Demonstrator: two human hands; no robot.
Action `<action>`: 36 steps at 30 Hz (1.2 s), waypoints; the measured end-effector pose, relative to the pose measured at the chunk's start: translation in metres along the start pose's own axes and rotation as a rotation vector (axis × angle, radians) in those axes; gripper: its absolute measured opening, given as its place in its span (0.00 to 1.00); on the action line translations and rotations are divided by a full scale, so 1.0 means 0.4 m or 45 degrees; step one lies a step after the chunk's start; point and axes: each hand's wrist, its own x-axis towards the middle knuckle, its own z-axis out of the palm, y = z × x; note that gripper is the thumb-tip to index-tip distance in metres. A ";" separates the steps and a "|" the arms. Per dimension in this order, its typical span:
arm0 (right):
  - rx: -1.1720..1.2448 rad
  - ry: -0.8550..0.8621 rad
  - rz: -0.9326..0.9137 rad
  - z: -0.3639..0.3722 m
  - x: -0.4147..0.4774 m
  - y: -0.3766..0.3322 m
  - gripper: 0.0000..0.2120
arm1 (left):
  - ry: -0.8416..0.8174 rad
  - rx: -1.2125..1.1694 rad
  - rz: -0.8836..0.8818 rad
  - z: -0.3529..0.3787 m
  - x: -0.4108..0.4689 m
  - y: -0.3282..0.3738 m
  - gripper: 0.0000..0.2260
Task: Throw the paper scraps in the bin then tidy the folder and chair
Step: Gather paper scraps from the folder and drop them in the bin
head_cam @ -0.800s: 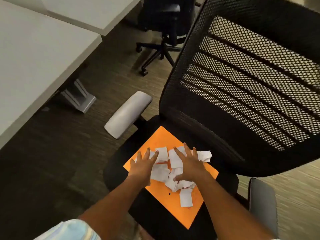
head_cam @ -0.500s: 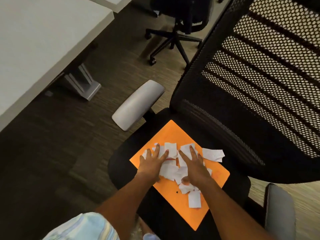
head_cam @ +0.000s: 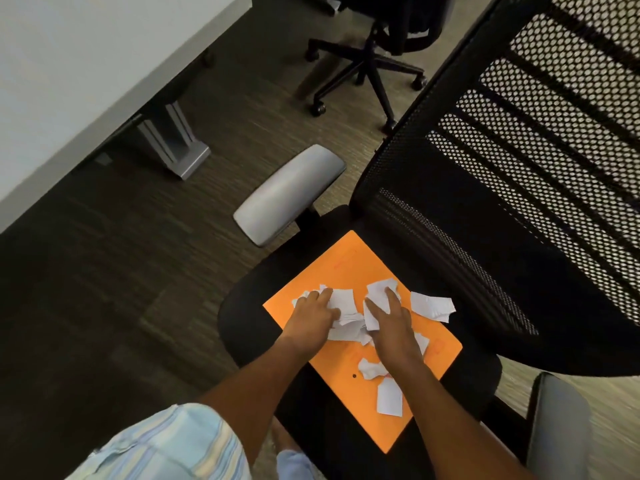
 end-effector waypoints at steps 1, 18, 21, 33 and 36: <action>0.032 0.015 0.002 -0.003 -0.004 -0.003 0.30 | -0.001 -0.030 -0.006 -0.006 -0.004 -0.001 0.16; 0.166 0.178 0.017 -0.113 -0.070 -0.078 0.25 | 0.159 -0.587 -0.261 -0.118 -0.086 0.025 0.15; 0.241 0.193 0.065 -0.139 -0.079 -0.102 0.24 | 0.193 -0.644 -0.291 -0.138 -0.101 0.026 0.17; 0.520 0.267 0.007 -0.221 -0.118 -0.286 0.22 | 0.496 -0.732 -0.374 -0.267 -0.257 -0.002 0.11; 0.396 0.208 -0.096 -0.213 -0.137 -0.363 0.22 | 0.560 -0.776 -0.480 -0.298 -0.344 -0.031 0.08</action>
